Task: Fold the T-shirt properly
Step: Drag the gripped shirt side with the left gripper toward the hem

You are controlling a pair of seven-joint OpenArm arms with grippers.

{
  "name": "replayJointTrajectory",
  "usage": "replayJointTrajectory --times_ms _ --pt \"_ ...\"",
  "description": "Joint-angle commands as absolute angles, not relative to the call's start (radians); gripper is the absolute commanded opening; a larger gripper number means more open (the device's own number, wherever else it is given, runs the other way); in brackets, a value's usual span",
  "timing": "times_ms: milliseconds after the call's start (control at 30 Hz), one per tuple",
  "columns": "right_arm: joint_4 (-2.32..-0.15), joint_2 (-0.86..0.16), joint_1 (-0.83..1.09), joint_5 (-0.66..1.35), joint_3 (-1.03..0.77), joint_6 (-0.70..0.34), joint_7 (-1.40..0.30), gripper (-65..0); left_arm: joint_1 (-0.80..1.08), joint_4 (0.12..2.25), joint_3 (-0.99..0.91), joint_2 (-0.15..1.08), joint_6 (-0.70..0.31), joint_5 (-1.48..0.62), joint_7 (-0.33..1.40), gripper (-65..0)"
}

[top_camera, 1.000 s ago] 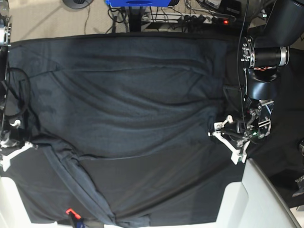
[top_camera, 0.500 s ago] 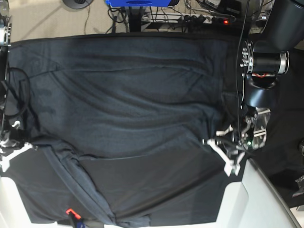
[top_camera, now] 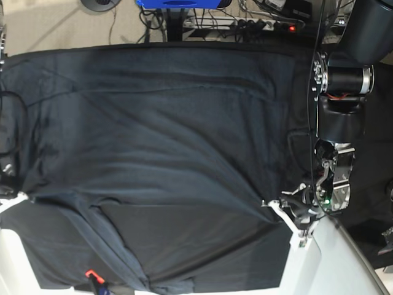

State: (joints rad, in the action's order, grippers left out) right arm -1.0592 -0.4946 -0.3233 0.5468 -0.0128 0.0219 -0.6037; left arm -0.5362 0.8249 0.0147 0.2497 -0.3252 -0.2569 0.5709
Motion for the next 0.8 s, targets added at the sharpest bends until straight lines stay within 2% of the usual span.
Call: replayJointTrajectory --times_ms 0,233,367,767 --pt "-1.069 -0.519 -0.354 0.521 -0.016 0.024 -0.576 -64.4 -0.567 0.849 0.013 0.259 -0.328 -0.263 0.573 -65.0" --pt "-1.021 -0.469 -0.360 0.340 -0.018 0.012 -0.568 -64.4 -0.513 0.972 0.013 0.260 -0.328 -0.263 0.607 -65.0" --pt "-1.018 -0.456 -0.358 0.332 -0.021 -0.062 -0.570 -64.4 -0.506 1.004 0.012 0.260 -0.328 -0.263 0.644 -65.0" --pt "-1.018 -0.441 -0.358 0.329 -0.019 -0.071 -0.573 -64.4 -0.437 1.152 0.010 0.295 -0.328 -0.265 0.674 -65.0"
